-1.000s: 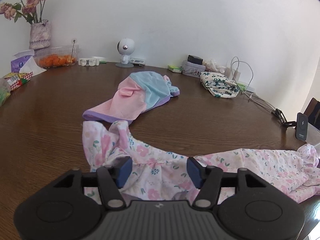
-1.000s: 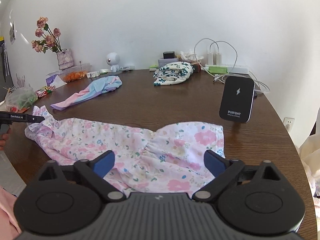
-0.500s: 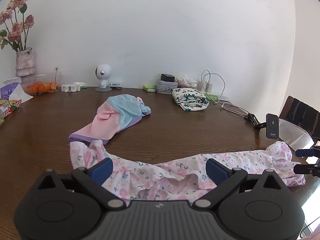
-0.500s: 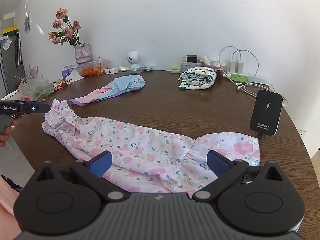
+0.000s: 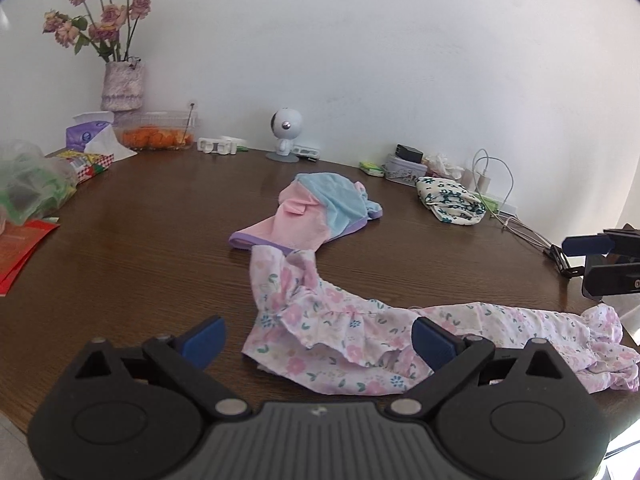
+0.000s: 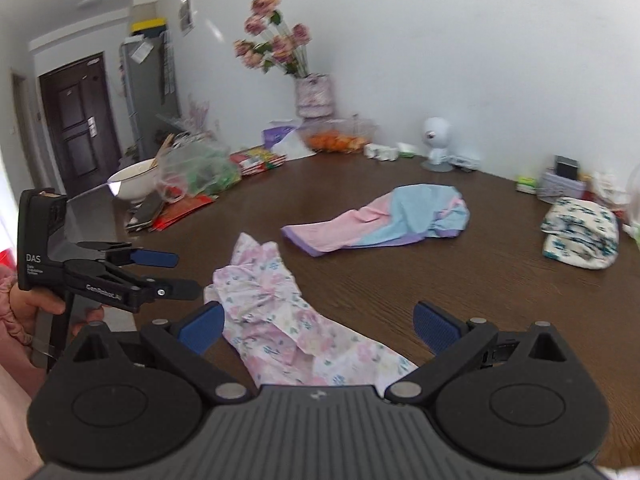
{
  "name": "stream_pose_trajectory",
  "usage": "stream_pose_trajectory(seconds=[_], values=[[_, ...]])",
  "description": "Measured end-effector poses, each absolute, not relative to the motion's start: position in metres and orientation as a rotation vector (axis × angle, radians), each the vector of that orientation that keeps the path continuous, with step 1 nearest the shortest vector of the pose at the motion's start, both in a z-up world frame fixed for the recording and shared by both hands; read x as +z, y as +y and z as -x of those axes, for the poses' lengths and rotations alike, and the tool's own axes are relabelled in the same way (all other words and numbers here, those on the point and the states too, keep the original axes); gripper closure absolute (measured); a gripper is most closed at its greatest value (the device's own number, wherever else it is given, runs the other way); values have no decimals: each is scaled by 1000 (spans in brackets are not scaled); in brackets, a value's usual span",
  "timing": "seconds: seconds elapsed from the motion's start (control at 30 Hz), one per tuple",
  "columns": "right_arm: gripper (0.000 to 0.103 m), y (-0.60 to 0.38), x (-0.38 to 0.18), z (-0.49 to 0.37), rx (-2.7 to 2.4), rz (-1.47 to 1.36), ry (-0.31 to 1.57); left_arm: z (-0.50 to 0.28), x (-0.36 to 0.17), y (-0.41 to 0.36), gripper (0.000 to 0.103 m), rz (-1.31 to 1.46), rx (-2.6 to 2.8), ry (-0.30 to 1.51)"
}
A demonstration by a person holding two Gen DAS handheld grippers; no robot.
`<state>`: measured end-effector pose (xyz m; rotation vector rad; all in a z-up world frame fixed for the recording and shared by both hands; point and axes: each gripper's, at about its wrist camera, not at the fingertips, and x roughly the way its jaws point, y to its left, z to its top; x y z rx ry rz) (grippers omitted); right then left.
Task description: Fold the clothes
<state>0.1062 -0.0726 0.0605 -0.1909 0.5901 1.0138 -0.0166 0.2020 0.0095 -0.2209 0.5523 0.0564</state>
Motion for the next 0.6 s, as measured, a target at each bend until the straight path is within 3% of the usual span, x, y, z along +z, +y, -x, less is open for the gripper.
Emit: stream_pose_trajectory(seconds=[0.13, 0.37, 0.43, 0.6], values=[[15, 4, 66, -138, 1140, 327, 674, 7, 4, 217, 5, 264, 64, 593], [32, 106, 36, -190, 1212, 424, 889, -21, -13, 231, 31, 326, 57, 681], [38, 123, 24, -200, 1227, 426, 945, -25, -16, 231, 32, 330, 44, 690], [41, 150, 1, -211, 1242, 442, 1039, -33, -17, 228, 41, 281, 28, 705]])
